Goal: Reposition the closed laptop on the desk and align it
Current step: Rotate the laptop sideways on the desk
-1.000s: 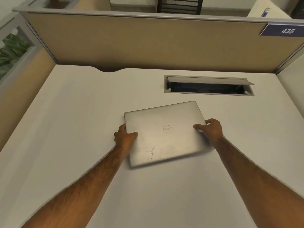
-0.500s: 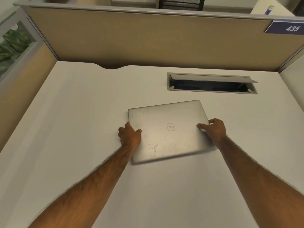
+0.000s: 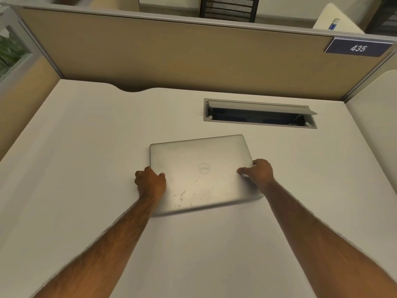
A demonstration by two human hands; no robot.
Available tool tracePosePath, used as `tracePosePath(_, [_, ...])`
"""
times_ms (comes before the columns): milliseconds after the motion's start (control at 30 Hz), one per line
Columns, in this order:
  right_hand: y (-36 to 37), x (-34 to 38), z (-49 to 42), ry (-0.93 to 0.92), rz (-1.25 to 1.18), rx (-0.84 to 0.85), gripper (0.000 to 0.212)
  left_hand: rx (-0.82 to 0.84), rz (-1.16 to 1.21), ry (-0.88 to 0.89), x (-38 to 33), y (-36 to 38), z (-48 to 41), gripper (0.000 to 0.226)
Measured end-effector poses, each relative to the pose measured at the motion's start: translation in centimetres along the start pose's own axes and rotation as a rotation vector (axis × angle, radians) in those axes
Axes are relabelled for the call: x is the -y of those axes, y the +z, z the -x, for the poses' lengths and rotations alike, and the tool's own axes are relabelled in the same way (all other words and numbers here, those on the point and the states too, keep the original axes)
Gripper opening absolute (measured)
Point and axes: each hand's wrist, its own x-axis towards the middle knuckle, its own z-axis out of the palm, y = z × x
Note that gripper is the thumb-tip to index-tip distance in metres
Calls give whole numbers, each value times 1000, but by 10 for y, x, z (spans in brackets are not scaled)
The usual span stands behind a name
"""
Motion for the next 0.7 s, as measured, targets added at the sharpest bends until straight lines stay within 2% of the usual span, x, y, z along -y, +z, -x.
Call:
tracePosePath(167, [-4, -1, 1, -18, 10, 28, 37, -15, -8, -7, -2, 3, 1, 51])
tracePosePath(500, [-2, -1, -8, -13, 23, 20, 50, 8, 108, -29, -1, 1, -8, 65])
tracePosePath(600, [-1, -1, -11, -6, -34, 23, 62, 25, 211, -48, 0, -4, -9, 64])
tracePosePath(700, [-1, -2, -15, 7, -121, 34, 63, 32, 318, -31, 3, -6, -9, 63])
